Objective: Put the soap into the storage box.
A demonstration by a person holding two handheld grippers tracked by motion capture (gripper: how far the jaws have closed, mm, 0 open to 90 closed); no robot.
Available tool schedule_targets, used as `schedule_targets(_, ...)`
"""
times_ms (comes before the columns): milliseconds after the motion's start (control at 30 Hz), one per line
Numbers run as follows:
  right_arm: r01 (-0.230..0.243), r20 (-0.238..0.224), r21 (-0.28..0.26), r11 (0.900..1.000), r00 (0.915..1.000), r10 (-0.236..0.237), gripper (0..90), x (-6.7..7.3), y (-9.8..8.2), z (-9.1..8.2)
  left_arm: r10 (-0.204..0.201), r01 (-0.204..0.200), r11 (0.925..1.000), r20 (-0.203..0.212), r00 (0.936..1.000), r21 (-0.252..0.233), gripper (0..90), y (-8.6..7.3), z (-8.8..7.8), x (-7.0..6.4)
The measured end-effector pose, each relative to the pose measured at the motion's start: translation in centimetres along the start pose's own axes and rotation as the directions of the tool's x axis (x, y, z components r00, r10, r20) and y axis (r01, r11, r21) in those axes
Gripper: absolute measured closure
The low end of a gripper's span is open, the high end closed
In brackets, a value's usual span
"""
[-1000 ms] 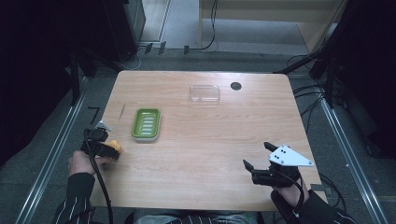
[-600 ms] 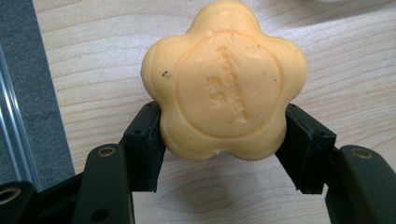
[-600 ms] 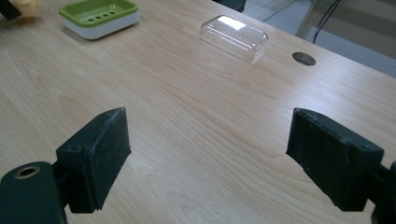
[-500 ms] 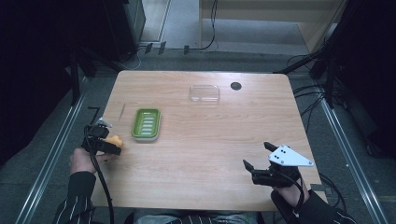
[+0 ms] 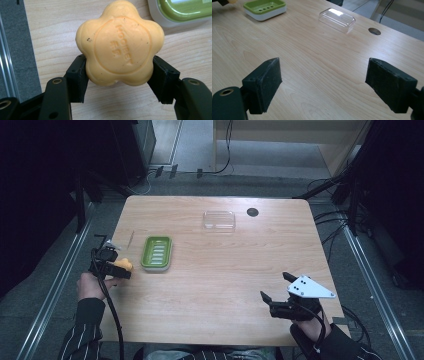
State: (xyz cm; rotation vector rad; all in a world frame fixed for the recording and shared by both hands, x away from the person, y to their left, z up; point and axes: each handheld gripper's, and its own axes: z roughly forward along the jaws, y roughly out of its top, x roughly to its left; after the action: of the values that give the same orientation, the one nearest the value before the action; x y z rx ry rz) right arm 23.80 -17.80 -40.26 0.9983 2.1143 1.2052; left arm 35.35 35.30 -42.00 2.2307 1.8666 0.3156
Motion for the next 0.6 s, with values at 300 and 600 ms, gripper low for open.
schedule_targets(300,0.001,0.0,0.002,1.0,1.0,-0.001,13.6,0.0,0.0,0.0,0.0,0.0,0.9996,0.006,1.0,-0.03,39.7,0.7,-0.6,0.0)
schedule_targets(600,0.004,0.001,0.002,1.0,1.0,-0.004,13.6,0.0,0.0,-0.1,0.019,-0.018,0.9974,0.015,0.9997,-0.07,39.7,1.6,-1.3,-0.7)
